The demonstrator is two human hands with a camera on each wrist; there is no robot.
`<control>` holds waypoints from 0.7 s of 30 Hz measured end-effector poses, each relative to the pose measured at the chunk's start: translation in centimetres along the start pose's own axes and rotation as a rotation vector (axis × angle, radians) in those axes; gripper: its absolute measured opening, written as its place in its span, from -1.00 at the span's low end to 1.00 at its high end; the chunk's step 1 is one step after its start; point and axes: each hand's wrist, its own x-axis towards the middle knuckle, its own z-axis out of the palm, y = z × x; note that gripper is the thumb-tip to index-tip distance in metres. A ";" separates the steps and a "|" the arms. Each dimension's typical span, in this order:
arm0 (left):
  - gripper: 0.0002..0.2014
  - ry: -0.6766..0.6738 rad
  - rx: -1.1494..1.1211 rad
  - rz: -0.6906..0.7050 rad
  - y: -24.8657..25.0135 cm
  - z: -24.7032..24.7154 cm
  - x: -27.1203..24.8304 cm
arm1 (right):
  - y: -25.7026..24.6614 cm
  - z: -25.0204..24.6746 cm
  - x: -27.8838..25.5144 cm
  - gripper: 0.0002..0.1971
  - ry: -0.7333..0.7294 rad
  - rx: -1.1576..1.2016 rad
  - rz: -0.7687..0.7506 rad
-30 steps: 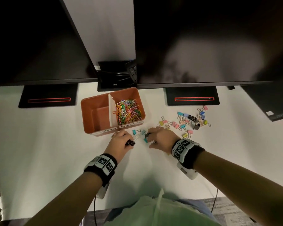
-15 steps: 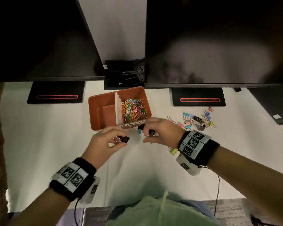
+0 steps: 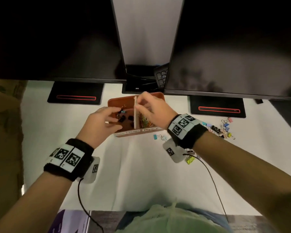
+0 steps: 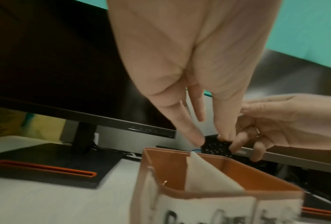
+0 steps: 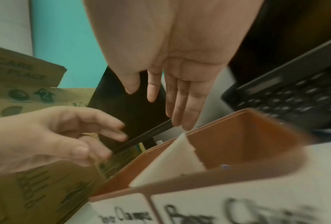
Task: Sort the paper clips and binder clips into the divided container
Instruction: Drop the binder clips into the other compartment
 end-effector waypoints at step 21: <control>-0.55 -0.393 0.588 0.208 0.0 18.7 0.7 | 13.5 -0.4 -8.4 -0.53 -0.270 -0.457 0.342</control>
